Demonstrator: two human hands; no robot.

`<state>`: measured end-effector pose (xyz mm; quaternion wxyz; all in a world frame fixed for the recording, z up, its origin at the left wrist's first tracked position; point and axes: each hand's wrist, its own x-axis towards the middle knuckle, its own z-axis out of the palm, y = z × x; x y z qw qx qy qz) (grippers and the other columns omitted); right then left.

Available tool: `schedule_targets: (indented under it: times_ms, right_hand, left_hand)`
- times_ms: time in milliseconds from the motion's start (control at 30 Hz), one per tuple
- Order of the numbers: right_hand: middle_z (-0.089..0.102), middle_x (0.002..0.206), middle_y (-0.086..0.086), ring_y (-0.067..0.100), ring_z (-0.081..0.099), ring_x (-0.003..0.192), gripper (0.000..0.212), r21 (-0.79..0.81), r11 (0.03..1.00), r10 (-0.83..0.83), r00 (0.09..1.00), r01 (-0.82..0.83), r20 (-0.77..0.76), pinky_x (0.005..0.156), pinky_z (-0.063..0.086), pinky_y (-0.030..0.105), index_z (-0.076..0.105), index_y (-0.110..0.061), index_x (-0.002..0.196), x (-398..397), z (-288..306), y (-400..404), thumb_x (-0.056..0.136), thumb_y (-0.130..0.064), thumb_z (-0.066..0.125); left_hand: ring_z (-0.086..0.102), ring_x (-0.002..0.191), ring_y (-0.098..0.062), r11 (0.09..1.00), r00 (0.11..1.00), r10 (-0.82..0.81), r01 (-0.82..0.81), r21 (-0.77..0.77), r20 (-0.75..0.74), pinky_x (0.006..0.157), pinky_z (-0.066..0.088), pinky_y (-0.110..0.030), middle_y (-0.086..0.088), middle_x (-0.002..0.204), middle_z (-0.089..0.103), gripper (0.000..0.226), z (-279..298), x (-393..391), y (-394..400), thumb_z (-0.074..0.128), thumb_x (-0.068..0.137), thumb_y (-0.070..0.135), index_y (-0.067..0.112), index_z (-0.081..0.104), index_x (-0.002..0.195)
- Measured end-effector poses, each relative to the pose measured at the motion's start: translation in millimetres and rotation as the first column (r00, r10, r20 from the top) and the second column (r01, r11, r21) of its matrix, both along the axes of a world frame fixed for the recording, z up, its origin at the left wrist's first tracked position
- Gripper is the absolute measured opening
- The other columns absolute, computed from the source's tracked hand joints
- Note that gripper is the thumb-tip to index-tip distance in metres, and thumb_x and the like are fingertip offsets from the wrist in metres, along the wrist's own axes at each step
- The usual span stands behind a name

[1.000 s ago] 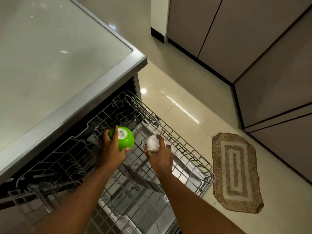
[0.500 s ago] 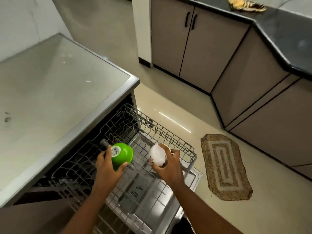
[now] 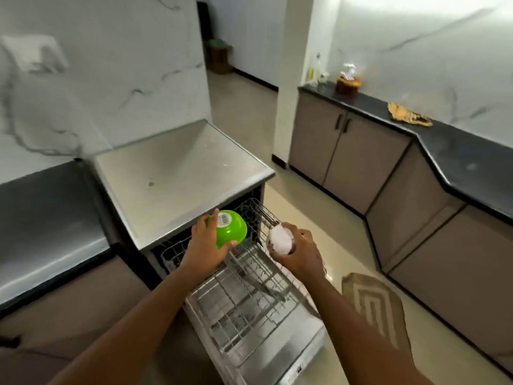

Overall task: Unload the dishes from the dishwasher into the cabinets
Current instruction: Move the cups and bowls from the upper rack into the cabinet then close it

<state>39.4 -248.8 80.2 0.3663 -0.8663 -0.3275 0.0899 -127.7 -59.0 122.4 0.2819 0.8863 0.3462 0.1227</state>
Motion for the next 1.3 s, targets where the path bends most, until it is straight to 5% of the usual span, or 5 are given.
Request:
schedule_targets:
  times_ms: [433, 633, 900, 1300]
  right_hand:
    - [0.048, 0.124, -0.006, 0.016, 0.060, 0.105, 0.083, 0.000, 0.903, 0.420, 0.884, -0.429, 0.205, 0.081, 0.055, 0.031, 0.039, -0.052, 0.139, -77.7, 123.9, 10.5, 0.065, -0.077, 0.064]
    - [0.048, 0.128, -0.006, 0.018, 0.058, 0.109, 0.081, 0.035, 0.810, 0.564, 0.795, -0.585, 0.224, 0.089, 0.056, 0.041, 0.035, -0.054, 0.138, -147.3, 167.0, 46.9, 0.066, -0.075, 0.067]
    - [0.052, 0.119, -0.013, 0.014, 0.060, 0.102, 0.087, 0.116, 0.751, 0.605, 0.747, -0.650, 0.275, 0.085, 0.054, 0.035, 0.033, -0.051, 0.135, -256.8, 211.1, 123.9, 0.060, -0.075, 0.071]
    - [0.056, 0.120, -0.010, 0.013, 0.062, 0.101, 0.090, 0.339, 0.680, 0.525, 0.755, -0.650, 0.393, 0.084, 0.058, 0.037, 0.035, -0.044, 0.135, -414.1, 321.9, 313.4, 0.059, -0.084, 0.063]
  left_hand:
    - [0.031, 0.135, -0.036, 0.904, 0.901, 0.415, -0.424, 0.055, 0.123, 0.108, 0.037, -0.050, -0.016, 0.144, 0.030, 0.096, 96.2, -140.9, -48.4, 0.074, 0.080, 0.046, 0.018, 0.019, 0.154]
    - [0.036, 0.129, -0.038, 0.809, 0.823, 0.547, -0.567, 0.154, 0.155, 0.106, 0.039, -0.052, -0.017, 0.140, 0.036, 0.099, 141.6, -225.6, -40.2, 0.076, 0.077, 0.047, 0.014, 0.022, 0.153]
    - [0.036, 0.131, -0.036, 0.684, 0.715, 0.676, -0.699, 0.209, 0.181, 0.099, 0.045, -0.052, -0.011, 0.142, 0.035, 0.100, 190.5, -353.1, 2.3, 0.075, 0.074, 0.052, 0.022, 0.022, 0.153]
    - [0.037, 0.133, -0.030, 0.591, 0.715, 0.656, -0.686, 0.425, 0.241, 0.101, 0.040, -0.043, -0.006, 0.147, 0.032, 0.096, 317.4, -513.0, 156.8, 0.063, 0.081, 0.062, 0.024, 0.014, 0.154]
